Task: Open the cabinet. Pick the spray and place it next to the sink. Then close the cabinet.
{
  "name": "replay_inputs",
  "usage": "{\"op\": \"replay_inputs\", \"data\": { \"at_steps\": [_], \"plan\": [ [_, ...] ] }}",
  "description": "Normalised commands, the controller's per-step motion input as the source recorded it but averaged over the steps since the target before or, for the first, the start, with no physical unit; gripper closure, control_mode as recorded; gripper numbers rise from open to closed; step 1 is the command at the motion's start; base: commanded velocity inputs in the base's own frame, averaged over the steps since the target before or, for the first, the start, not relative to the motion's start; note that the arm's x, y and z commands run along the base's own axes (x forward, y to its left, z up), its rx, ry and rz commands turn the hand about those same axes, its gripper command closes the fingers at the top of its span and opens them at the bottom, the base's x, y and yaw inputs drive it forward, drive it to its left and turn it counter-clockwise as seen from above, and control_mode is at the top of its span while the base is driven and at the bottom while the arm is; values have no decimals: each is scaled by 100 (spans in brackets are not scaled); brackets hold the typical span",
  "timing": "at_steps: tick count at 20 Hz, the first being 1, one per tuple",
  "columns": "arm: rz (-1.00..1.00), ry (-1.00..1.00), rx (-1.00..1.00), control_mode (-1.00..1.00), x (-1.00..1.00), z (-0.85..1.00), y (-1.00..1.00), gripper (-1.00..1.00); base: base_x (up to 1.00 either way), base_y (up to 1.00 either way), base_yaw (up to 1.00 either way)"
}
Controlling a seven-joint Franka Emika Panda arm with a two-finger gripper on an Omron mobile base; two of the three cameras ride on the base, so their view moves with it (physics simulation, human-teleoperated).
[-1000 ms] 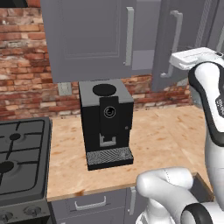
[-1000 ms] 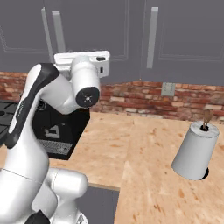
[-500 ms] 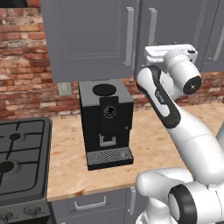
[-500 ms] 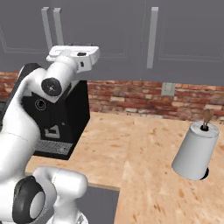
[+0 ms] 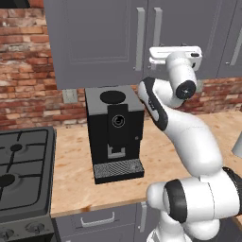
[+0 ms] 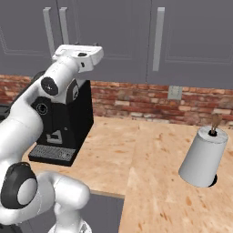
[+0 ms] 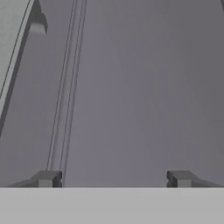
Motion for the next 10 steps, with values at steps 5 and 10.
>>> {"op": "replay_inputs", "data": {
  "at_steps": [5,10],
  "plan": [
    [0,12,0,-100,25,0,0,-100,0,0,0],
    [0,11,0,-100,0,0,0,-100,0,0,0]
  ]
}}
